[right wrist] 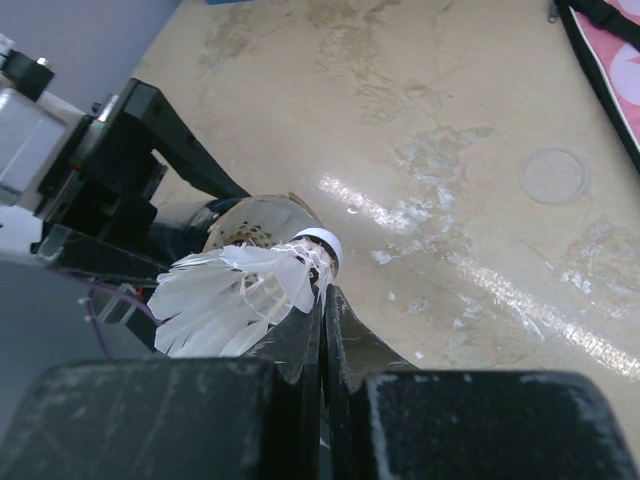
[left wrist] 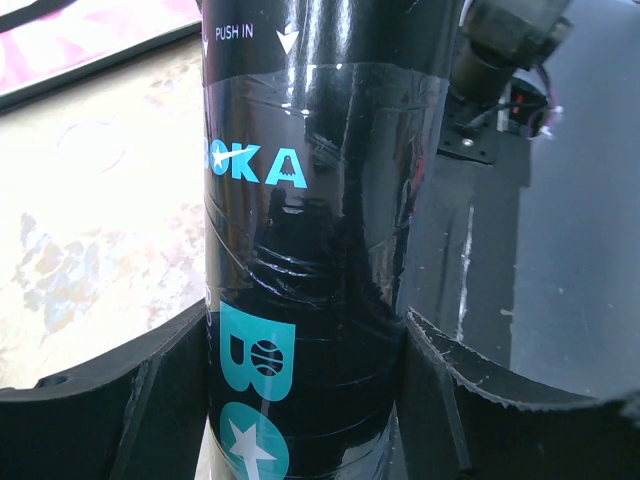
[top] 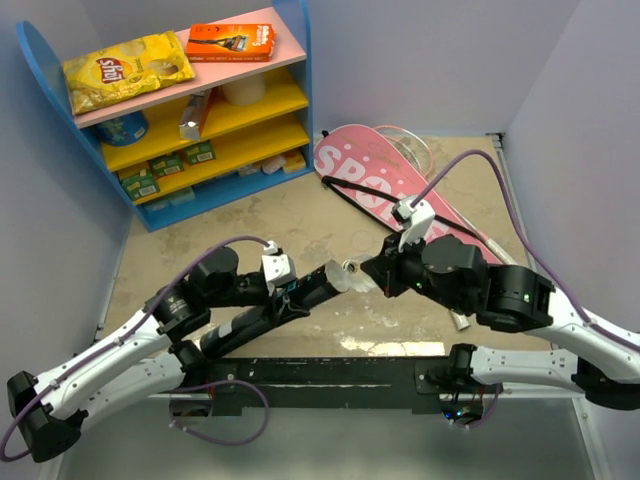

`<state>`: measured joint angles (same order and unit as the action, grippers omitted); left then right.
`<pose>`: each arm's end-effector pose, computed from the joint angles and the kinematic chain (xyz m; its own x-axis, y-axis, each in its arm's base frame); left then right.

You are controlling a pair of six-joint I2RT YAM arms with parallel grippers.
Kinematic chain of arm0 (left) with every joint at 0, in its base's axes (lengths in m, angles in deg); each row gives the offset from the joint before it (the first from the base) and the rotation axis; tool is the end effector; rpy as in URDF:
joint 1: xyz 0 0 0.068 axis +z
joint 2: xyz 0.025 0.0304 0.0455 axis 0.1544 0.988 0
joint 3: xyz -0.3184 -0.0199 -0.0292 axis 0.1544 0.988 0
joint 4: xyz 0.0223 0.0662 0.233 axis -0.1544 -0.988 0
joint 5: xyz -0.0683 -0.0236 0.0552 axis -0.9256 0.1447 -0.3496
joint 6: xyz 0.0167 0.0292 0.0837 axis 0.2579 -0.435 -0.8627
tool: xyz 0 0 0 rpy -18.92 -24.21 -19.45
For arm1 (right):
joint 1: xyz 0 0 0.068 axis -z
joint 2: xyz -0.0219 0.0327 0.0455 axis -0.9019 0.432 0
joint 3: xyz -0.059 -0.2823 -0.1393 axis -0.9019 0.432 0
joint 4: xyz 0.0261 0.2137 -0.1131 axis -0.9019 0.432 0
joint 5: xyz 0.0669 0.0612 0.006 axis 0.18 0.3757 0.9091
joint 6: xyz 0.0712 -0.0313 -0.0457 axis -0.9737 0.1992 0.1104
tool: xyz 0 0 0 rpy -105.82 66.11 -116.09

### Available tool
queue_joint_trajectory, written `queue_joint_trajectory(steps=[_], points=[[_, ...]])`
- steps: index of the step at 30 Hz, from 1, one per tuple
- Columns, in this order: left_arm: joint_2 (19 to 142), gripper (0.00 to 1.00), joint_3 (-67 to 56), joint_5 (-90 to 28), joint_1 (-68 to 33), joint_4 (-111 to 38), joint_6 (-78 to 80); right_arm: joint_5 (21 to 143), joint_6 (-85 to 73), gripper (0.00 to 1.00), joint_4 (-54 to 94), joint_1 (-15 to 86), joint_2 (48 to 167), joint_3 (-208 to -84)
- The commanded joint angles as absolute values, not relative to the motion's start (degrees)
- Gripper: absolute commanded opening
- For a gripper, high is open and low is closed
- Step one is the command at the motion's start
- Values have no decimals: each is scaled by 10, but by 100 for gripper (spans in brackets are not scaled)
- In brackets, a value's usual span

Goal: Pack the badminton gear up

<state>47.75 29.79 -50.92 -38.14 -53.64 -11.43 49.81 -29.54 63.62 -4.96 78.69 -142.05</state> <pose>0.0779 -0.1390 0.3118 -0.2252 0.2635 -0.9380 0.9492 0.2767 -0.1501 0.0861 0.1327 0.4306 -0.4888 0.0012 -0.8724 -0.5427 0.7825 0.3052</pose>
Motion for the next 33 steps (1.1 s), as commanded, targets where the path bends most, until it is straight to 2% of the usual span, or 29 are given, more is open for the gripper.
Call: queue_joint_trajectory(steps=[1, 16, 33], points=[[458, 0, 299, -556, -388, -496, -135, 565, -269, 0, 633, -49, 765, -1460], [442, 0, 309, -623, -389, -477, -137, 687, -269, 0, 567, -49, 814, -1410], [418, 0, 311, -634, -389, -470, -137, 710, -297, 0, 466, -49, 920, -1339]])
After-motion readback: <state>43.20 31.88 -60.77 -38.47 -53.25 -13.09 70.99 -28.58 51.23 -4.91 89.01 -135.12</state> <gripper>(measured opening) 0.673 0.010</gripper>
